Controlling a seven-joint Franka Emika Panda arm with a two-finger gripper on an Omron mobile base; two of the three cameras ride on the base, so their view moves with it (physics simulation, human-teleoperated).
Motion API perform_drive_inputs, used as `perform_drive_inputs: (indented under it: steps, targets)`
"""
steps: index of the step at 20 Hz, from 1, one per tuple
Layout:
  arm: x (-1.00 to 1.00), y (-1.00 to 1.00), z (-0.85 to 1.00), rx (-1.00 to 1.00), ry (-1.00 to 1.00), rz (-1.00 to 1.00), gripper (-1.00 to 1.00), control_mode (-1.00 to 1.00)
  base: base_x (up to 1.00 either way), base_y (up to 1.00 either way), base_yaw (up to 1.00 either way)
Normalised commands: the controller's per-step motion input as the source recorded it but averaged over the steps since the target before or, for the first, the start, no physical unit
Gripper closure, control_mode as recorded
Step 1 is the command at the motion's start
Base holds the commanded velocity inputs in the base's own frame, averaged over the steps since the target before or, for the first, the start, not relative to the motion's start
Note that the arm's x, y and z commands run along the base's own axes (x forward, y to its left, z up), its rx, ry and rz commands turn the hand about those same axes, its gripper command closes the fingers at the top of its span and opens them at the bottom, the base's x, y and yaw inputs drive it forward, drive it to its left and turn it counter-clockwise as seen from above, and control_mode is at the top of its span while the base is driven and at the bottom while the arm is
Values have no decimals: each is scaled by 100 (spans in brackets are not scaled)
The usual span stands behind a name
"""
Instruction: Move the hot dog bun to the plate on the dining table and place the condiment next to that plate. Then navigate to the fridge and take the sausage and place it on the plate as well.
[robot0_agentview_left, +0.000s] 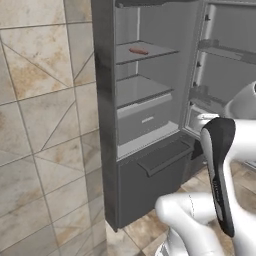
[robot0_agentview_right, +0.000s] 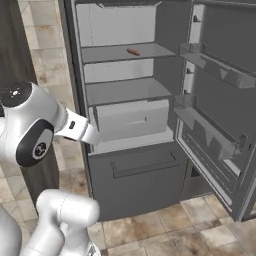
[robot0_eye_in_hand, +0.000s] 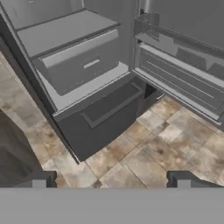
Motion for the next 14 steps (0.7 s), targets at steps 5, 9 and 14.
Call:
perform_drive_inputs:
  steps: [5, 9, 14]
  targets:
    - [0, 0, 0, 0, 0, 0, -100, 100, 47, -56, 31]
    - [0, 0, 0, 0, 0, 0, -100, 100, 61, -34, 37]
    - [0, 0, 0, 0, 0, 0, -100, 100, 76, -10, 32]
